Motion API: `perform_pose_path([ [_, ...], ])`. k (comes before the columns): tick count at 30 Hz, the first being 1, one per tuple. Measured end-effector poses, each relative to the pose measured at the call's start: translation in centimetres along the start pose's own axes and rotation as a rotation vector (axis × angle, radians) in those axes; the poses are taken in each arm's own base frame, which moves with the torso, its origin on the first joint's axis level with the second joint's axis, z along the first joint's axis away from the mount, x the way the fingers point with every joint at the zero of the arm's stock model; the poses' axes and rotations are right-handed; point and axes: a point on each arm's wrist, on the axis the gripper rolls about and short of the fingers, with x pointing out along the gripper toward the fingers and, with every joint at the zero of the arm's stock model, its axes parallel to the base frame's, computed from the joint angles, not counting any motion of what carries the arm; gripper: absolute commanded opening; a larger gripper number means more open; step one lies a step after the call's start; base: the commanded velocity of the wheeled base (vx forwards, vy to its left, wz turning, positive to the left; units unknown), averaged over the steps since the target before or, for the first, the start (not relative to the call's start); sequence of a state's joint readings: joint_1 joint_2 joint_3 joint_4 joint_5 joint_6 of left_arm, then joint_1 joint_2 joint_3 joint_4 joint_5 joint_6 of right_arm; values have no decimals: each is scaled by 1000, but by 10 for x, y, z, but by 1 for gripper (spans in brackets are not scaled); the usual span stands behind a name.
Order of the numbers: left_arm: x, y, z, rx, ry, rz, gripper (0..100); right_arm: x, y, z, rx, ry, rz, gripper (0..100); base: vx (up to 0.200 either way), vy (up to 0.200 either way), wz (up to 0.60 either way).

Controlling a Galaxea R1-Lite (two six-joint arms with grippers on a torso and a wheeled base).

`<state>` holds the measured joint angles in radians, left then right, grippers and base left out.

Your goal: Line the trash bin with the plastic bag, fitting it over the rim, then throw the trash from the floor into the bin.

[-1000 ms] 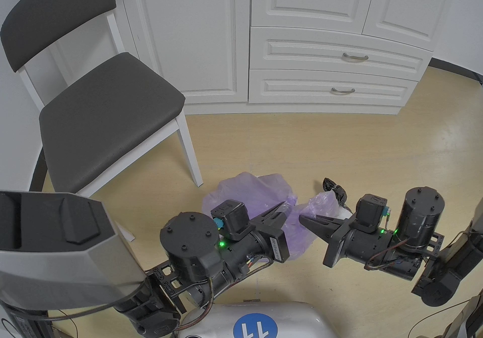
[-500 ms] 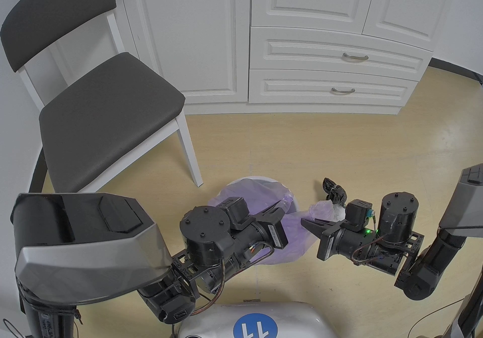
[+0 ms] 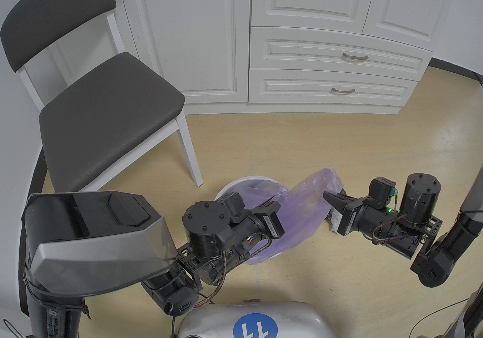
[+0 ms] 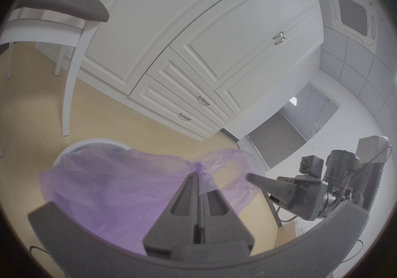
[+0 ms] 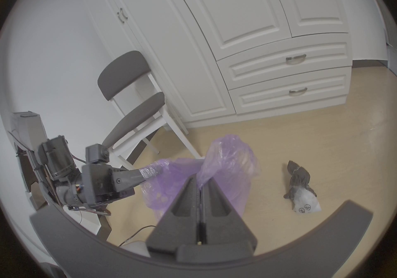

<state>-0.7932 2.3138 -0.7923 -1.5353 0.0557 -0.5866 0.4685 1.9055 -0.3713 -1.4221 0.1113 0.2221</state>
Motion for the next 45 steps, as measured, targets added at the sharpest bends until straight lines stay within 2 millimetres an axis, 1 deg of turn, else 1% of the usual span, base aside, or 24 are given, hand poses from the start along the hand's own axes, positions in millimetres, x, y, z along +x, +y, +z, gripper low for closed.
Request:
perform_pose_path([
  [5, 2, 2, 4, -25, -14, 3, 0, -6, 3, 9, -5, -35, 8, 0, 0, 0, 0],
  [12, 6, 3, 11, -83, -29, -23, 0, -19, 23, 18, -41, -74, 78, 0, 0, 0, 0],
  [18, 13, 5, 16, -103, -57, -36, 0, -29, 34, 25, -70, -166, 134, 0, 0, 0, 0],
  [27, 25, 20, 14, -117, -75, -17, 0, -33, 43, 7, -76, -88, 173, 0, 0, 0, 0],
  [31, 28, 29, 14, -118, -84, -1, 0, -28, 42, -1, -75, -51, 171, 0, 0, 0, 0],
  [34, 34, 40, 12, -117, -95, 16, 0, -23, 41, -10, -72, -17, 167, 0, 0, 0, 0],
  [40, 50, 70, 4, -114, -123, 58, 0, -12, 37, -27, -64, 51, 154, 0, 0, 0, 0],
  [43, 53, 82, 1, -112, -128, 78, 0, -6, 35, -36, -59, 84, 146, 0, 0, 0, 0],
  [45, 54, 86, 0, -109, -127, 85, 0, 0, 33, -42, -51, 101, 136, 0, 0, 0, 0],
])
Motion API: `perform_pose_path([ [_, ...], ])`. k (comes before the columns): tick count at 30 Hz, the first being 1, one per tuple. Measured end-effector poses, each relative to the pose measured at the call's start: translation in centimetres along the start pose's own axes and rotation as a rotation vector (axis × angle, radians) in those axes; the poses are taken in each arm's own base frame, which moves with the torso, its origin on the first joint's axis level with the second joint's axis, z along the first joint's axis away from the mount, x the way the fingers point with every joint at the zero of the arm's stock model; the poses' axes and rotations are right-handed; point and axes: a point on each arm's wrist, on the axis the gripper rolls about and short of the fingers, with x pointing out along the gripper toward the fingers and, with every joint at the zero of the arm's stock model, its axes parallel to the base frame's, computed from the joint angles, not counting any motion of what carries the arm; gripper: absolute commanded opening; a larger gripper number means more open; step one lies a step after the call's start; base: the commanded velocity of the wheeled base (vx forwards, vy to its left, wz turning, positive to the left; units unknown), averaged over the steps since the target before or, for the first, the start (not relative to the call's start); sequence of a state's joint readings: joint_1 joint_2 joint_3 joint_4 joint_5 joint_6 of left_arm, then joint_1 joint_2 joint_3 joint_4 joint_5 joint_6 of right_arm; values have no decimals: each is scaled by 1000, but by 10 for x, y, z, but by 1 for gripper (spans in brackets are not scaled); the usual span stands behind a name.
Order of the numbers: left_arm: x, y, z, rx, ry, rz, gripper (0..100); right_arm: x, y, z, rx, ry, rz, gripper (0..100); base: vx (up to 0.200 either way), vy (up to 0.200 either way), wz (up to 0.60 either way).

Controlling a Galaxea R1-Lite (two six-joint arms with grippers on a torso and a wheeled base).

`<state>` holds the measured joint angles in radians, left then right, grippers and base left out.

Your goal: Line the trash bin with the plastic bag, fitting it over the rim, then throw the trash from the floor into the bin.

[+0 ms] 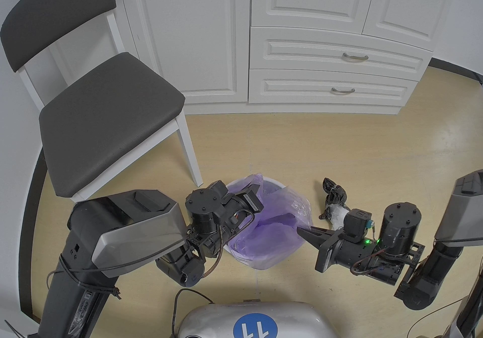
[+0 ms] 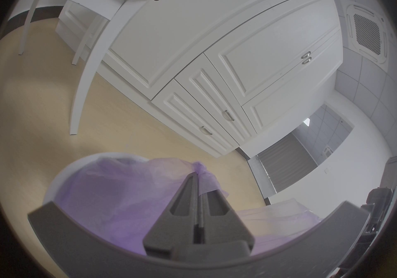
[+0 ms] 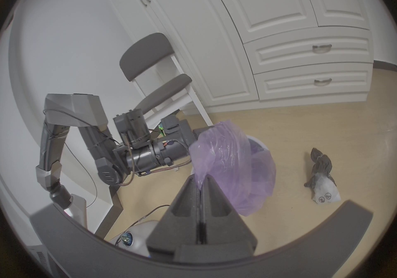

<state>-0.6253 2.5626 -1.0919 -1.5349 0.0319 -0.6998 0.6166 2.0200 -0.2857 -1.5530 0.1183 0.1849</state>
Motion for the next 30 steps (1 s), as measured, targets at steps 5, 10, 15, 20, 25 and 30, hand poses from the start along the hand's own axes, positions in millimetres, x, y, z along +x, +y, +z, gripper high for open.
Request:
perform_pose_path([
  [5, -1, 8, 6, 25, -7, 19, 0, 21, -9, -5, 82, -10, -37, 0, 0, 0, 0],
  [10, -6, 12, 15, 79, -13, 37, 0, 43, -17, -2, 217, -71, -88, 0, 0, 0, 0],
  [15, -15, 9, 25, 103, -8, 50, 0, 62, -18, 6, 286, -134, -72, 0, 0, 0, 0],
  [20, -22, 6, 32, 109, -6, 57, 0, 83, -15, 16, 353, -194, -7, 0, 0, 0, 0],
  [25, -25, 6, 34, 109, -6, 65, 0, 100, -16, 8, 405, -177, 53, 0, 0, 0, 0],
  [30, -26, 7, 33, 110, -1, 69, 0, 114, -23, -8, 433, -151, 51, 0, 0, 0, 0],
])
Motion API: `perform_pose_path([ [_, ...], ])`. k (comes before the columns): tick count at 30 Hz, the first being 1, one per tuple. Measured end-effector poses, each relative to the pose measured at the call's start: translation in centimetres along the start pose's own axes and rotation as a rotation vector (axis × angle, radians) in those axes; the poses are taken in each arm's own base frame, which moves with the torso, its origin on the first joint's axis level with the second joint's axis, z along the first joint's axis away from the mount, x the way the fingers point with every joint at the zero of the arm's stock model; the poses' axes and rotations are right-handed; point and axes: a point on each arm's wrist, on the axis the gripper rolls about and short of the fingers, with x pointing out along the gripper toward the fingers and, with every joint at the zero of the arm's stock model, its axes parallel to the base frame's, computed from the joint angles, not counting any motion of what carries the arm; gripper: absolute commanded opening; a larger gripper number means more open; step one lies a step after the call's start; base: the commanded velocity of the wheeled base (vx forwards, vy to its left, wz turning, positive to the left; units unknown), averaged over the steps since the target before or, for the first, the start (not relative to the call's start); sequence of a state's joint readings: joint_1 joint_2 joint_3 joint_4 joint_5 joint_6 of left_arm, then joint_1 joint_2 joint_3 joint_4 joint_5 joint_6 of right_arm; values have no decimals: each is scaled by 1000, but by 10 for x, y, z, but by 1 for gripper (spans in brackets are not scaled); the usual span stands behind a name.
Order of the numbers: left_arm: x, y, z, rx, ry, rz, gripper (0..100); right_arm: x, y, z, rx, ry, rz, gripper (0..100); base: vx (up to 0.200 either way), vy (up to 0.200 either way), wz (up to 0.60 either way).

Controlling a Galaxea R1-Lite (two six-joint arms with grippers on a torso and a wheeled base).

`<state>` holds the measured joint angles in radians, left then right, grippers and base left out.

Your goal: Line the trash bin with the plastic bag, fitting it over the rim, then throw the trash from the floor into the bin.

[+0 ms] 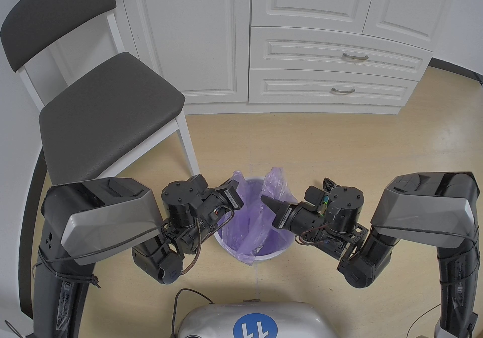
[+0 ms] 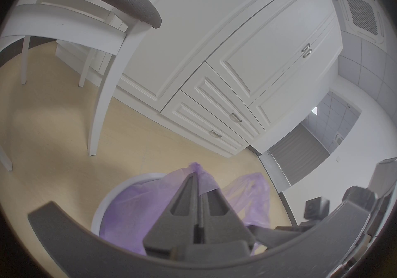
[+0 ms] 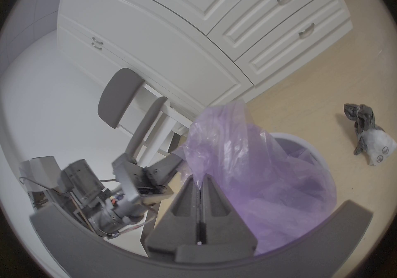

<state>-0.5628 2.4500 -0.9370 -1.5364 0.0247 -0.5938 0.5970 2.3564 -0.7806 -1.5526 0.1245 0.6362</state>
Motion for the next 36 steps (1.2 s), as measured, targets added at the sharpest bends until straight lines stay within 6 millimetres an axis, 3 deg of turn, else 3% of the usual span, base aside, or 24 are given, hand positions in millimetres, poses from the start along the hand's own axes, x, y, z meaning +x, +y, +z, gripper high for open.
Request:
perform_pose_path([
  [10, 1, 2, -10, 4, 21, 2, 0, 27, -46, -20, 63, 3, -35, 0, 0, 0, 0],
  [18, 3, 4, -25, 6, 49, 4, 0, 34, -74, -32, 80, 14, -59, 0, 0, 0, 0],
  [28, 3, 7, -41, 58, 86, 8, 0, 32, -69, -49, 81, 59, -64, 0, 0, 0, 0],
  [36, 4, 8, -48, 81, 94, 10, 0, 28, -34, -69, 74, 131, -9, 0, 0, 0, 0],
])
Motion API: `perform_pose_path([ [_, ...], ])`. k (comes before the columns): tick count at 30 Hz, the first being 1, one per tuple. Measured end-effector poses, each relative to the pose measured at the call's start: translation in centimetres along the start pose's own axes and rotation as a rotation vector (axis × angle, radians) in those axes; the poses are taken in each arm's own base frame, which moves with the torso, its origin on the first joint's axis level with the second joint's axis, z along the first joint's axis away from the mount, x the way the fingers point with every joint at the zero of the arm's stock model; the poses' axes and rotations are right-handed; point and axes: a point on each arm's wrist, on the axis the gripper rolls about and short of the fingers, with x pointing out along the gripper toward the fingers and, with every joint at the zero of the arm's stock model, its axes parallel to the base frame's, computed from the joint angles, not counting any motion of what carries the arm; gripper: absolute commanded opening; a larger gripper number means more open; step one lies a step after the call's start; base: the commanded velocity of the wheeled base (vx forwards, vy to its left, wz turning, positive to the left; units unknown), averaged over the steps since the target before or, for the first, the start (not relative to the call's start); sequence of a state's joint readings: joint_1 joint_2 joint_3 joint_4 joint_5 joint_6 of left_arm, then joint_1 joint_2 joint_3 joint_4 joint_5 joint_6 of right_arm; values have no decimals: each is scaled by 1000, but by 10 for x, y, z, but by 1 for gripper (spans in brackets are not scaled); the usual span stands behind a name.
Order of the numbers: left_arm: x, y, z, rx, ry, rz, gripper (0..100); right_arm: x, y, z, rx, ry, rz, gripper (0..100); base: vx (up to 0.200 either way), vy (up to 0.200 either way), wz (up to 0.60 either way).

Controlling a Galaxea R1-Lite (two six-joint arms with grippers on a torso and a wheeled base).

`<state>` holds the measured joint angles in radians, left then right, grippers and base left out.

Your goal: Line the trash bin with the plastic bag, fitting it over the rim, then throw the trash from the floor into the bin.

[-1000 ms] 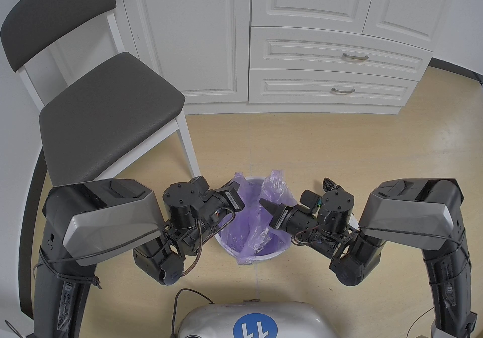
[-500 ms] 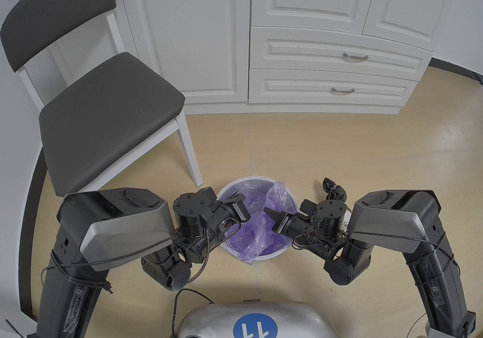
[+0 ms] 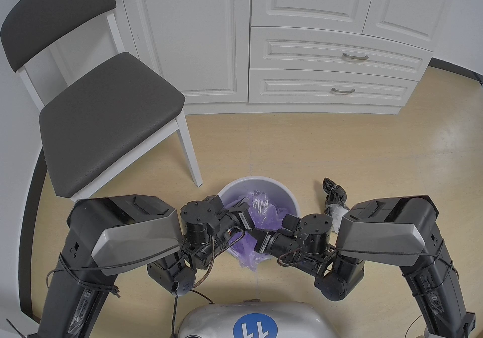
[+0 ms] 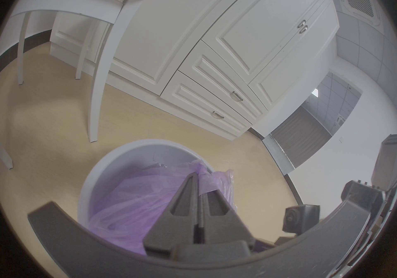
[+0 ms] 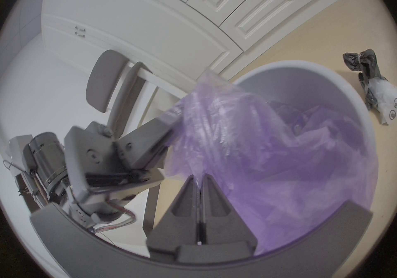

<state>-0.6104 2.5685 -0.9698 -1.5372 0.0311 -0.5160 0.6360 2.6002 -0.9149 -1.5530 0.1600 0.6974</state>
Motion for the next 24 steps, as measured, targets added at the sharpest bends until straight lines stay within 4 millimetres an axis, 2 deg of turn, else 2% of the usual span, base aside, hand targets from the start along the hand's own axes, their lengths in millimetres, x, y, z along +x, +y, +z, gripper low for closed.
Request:
perform_pose_path([
  [3, 0, 0, 1, 0, -2, 1, 0, 0, 6, -1, -4, 3, 10, 0, 0, 0, 0],
  [11, 2, 10, 8, 44, -22, 19, 0, -3, -8, 14, 1, -43, -27, 0, 0, 0, 0],
  [16, 1, 16, 13, 108, -27, 34, 0, -3, -1, 14, -29, -72, -53, 0, 0, 0, 0],
  [24, -6, 4, 19, 125, -19, 17, 0, -11, 11, 24, -100, -85, -50, 0, 0, 0, 0],
])
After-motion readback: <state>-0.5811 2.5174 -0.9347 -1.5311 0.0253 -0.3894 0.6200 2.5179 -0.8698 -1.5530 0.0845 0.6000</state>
